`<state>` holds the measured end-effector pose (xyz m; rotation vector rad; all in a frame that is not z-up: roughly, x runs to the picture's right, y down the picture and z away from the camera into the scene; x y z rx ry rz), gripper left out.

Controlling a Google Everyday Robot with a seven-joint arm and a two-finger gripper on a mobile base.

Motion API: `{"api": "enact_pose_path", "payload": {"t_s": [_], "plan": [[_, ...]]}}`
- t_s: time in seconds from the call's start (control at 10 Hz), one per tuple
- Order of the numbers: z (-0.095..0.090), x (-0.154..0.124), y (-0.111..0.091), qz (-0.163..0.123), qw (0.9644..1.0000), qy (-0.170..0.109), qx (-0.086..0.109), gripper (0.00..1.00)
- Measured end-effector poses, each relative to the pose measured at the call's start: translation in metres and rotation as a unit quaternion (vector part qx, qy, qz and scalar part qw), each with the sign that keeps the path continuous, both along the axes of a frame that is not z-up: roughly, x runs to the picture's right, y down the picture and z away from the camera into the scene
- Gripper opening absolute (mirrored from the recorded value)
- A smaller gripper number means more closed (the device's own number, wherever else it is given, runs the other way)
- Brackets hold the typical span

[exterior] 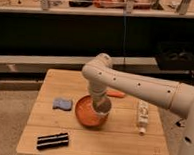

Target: Place the ceramic cup in the ceramic bowl

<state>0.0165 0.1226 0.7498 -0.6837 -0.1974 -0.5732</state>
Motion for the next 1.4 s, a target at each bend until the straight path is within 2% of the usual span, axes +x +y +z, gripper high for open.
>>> {"api": "enact_pose_path", "payload": {"t_s": [1.4], "plan": [[0.013,-0.008,0.0,-0.009,0.999,-0.04,0.016,0.05]]}}
